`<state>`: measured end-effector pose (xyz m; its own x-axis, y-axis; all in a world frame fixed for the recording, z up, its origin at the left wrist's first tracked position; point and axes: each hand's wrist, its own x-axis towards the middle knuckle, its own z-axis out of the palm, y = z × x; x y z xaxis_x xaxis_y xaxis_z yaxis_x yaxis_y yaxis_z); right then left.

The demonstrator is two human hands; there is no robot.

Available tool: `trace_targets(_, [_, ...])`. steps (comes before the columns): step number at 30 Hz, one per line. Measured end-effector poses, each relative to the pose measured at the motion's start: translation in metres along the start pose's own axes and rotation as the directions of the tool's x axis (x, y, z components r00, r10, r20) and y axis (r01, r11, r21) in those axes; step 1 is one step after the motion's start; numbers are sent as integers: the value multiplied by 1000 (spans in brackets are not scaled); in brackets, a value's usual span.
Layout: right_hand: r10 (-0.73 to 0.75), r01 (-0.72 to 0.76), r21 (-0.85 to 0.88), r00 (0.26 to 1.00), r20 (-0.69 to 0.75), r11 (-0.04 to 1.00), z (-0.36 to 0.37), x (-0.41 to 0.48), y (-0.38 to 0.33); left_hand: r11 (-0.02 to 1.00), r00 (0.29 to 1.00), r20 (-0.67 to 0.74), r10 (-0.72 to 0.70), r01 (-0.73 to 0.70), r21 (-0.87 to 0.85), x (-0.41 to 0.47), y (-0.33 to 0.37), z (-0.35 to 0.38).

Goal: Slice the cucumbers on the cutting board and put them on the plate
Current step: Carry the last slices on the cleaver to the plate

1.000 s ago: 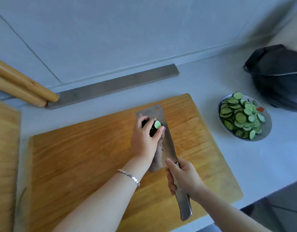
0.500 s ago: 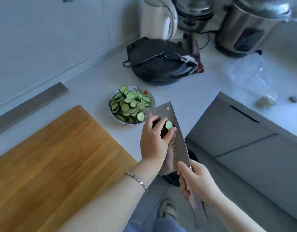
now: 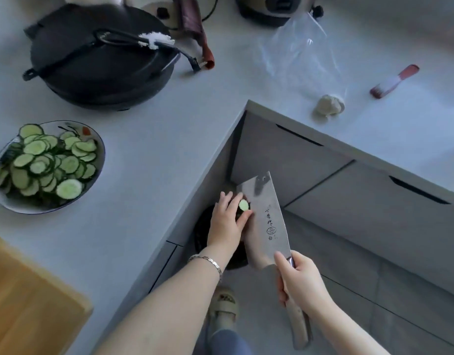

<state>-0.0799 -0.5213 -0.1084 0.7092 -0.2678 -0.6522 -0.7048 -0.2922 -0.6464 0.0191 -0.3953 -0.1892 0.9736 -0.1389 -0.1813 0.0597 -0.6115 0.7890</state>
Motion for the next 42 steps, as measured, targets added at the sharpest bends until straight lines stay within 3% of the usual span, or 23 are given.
trace_targets(2, [18, -18, -5, 1000, -24, 1000, -4, 12, 5, 982, 986, 153, -66, 37, 188, 7, -11, 6])
trace_targets(4, [14, -16, -28, 999, -46, 999, -9, 21, 7, 964, 963, 238, -128, 64, 258, 10, -9, 8])
trace_targets(9, [-4, -3, -100, 997, -71, 995, -15, 26, 0, 857, 963, 231, -138, -1, 516, 18, 13, -9])
trace_targets(14, [-84, 69, -202, 994, -63, 977, -26, 15, -28, 866, 953, 239, -185, 44, 497, 27, 35, -49])
trace_targets(18, [-251, 225, -315, 967, -45, 922, -32, 0, -68, 837, 961, 168, -219, 96, 539, 20, 54, -100])
trace_targets(24, [-519, 529, -538, 834, 187, 656, 10, -27, -163, 818, 938, -36, -343, 318, 479, -13, 37, -205])
trace_targets(27, [-566, 651, -570, 745, 353, 501, 57, -48, -201, 806, 911, -153, -384, 411, 426, -46, 10, -259])
trace_targets(32, [-575, 769, -567, 617, 537, 296, 155, -84, -243, 758, 808, -292, -512, 584, 289, -128, -38, -348])
trace_targets(37, [-542, 844, -536, 454, 708, 7, 271, -130, -265, 682, 700, -408, -586, 698, 218, -223, -103, -426])
trace_targets(42, [-486, 840, -516, 385, 785, -168, 364, -166, -280, 632, 618, -453, -642, 762, 142, -281, -158, -482])
